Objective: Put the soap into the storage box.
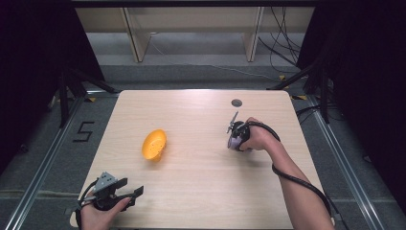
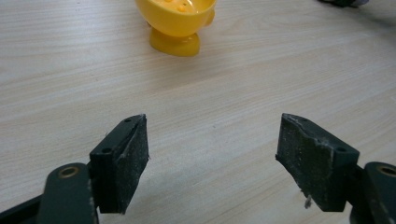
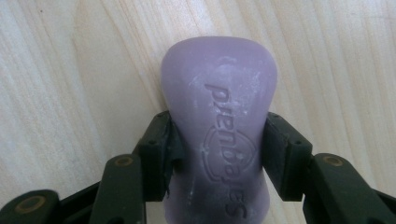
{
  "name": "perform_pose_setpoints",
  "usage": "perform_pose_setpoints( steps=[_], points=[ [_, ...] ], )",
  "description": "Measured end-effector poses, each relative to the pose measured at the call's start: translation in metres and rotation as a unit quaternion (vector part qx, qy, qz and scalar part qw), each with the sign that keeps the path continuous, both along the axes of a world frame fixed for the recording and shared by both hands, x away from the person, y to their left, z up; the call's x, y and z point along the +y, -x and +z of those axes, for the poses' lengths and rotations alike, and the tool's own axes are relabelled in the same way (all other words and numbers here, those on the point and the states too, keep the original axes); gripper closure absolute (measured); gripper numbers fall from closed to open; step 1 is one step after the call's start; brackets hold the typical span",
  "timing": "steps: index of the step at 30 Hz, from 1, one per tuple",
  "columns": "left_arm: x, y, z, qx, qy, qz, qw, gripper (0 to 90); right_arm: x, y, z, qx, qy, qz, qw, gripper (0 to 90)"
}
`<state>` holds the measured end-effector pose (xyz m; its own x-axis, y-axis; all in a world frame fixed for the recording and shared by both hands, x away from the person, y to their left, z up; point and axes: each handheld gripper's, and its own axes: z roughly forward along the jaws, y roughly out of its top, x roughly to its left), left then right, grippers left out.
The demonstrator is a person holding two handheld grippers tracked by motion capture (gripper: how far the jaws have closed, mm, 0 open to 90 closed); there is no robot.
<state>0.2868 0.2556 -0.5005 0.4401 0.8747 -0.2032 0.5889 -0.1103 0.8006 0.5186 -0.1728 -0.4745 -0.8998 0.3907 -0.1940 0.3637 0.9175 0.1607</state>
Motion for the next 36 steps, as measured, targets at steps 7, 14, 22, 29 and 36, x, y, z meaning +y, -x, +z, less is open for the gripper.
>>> perform_pose_setpoints(
  steps=[7,14,22,29,36],
  points=[
    [0.000,0.000,0.000,0.000,0.005,0.002,1.0000,24.2,0.001,0.007,0.000,-0.028,0.010,0.004,0.9996,49.9],
    [0.000,0.000,0.000,0.000,0.007,0.003,1.0000,24.3,-0.002,0.012,0.002,-0.046,0.007,0.021,0.9987,50.0],
    [-0.001,0.000,0.000,-0.002,0.005,0.001,1.0000,24.4,-0.004,0.024,0.008,-0.078,0.001,0.030,0.9965,50.1],
    [-0.001,0.000,0.000,0.000,0.007,0.003,1.0000,24.5,-0.008,0.034,0.011,-0.102,-0.003,0.034,0.9942,50.2],
    [-0.001,0.000,-0.001,0.000,0.007,0.003,1.0000,24.5,-0.012,0.036,0.010,-0.107,-0.009,0.031,0.9937,50.2]
  ],
)
